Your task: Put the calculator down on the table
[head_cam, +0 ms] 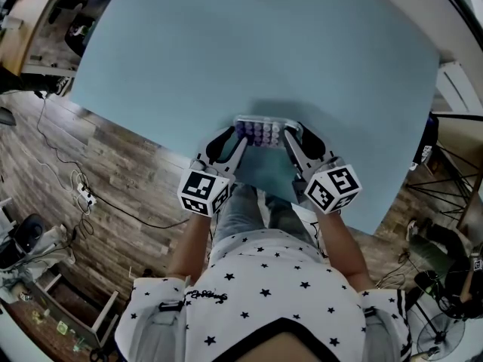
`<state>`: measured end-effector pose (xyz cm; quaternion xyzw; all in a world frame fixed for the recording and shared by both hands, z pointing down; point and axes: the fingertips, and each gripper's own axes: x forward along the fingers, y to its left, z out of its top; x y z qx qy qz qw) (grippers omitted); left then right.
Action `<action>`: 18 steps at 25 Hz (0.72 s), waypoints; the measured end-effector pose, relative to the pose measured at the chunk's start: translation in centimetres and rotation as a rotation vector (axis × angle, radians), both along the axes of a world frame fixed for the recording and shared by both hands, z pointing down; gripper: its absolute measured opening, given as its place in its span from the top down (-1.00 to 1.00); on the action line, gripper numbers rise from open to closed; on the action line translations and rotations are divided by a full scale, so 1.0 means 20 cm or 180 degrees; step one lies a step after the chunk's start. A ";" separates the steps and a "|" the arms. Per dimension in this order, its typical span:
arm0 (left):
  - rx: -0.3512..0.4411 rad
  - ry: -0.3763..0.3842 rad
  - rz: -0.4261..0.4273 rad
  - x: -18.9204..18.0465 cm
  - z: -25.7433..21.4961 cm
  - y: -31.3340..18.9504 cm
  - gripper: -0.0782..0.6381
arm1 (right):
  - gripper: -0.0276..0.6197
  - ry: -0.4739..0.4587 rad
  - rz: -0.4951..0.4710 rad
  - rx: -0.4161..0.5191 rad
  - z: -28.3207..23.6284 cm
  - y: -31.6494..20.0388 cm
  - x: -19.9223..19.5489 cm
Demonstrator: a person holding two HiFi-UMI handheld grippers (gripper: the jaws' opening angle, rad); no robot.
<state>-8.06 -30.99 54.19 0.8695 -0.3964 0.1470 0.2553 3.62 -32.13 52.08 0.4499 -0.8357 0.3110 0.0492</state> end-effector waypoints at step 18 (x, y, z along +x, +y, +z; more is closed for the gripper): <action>-0.0147 -0.0182 0.0035 0.03 0.07 -0.01 0.38 | 0.51 0.0161 0.0127 -0.0224 0.13 -0.02 0.04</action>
